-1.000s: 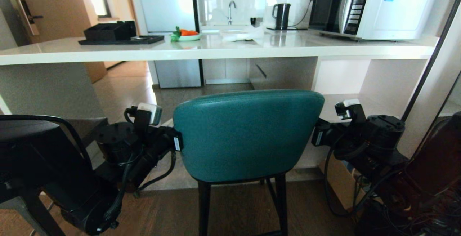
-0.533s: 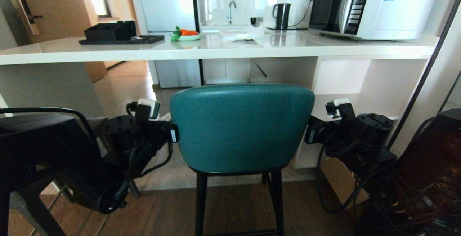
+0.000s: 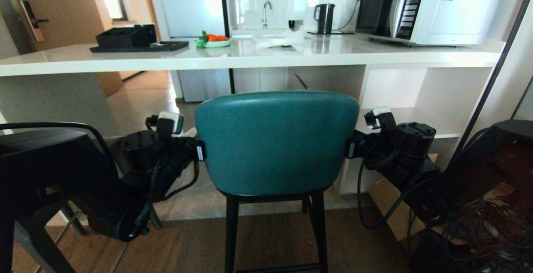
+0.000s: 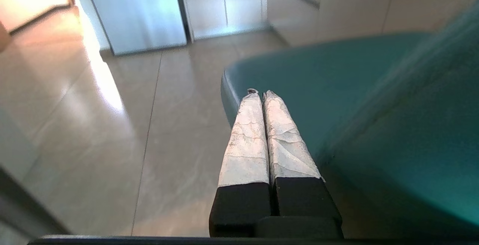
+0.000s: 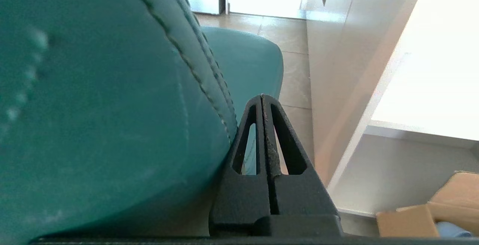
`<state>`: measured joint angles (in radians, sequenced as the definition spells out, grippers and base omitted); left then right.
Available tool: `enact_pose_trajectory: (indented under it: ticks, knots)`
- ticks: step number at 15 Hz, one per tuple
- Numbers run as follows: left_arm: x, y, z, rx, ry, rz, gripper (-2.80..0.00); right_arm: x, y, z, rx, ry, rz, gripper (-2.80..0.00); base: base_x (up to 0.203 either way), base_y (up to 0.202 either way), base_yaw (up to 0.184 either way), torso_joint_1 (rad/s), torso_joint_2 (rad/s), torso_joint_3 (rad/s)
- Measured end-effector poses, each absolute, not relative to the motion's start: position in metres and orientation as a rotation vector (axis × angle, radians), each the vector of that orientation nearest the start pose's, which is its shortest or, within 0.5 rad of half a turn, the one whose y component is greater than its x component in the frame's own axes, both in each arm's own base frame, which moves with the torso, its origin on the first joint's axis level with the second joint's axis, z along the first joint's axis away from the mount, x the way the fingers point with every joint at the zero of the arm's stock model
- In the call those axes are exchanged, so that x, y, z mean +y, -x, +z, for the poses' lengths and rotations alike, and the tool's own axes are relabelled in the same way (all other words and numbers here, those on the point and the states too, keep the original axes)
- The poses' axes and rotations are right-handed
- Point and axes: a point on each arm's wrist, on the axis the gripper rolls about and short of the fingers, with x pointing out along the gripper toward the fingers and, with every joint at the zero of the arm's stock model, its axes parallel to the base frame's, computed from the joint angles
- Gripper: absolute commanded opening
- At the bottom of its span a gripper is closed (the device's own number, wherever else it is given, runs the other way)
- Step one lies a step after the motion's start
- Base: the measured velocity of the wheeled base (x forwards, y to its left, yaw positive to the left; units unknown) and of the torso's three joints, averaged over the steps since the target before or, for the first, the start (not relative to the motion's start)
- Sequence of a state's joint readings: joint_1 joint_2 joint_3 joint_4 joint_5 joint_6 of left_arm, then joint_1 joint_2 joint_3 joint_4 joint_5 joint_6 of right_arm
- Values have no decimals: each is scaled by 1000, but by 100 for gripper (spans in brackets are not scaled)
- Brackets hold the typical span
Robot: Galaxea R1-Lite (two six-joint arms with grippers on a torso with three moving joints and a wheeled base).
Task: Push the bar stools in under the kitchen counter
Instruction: Push the blue chair back under the dining table
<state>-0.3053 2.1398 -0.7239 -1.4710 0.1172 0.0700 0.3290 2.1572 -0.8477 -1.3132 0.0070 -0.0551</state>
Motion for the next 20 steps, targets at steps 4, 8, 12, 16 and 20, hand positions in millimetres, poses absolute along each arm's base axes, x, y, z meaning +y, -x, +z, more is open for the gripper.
enact_pose_trajectory:
  ticks: [4,8,12,16,20]
  knots:
    - [-105,-328,81,2,-68,-201,-280,142,-360,101,-17,61,374,-280,0,0,0,0,0,0]
    - [-104,-314,72,59,-79,-207,-280,153,-355,106,-29,67,398,-280,0,0,0,0,0,0]
    - [-108,-310,71,69,-84,-223,-280,143,-363,102,-27,69,385,-280,0,0,0,0,0,0]
    - [-113,-319,74,42,-84,-243,-280,111,-374,96,-13,70,332,-280,0,0,0,0,0,0]
    - [-122,-347,77,-33,-87,-242,-280,98,-373,92,3,73,300,-280,0,0,0,0,0,0]
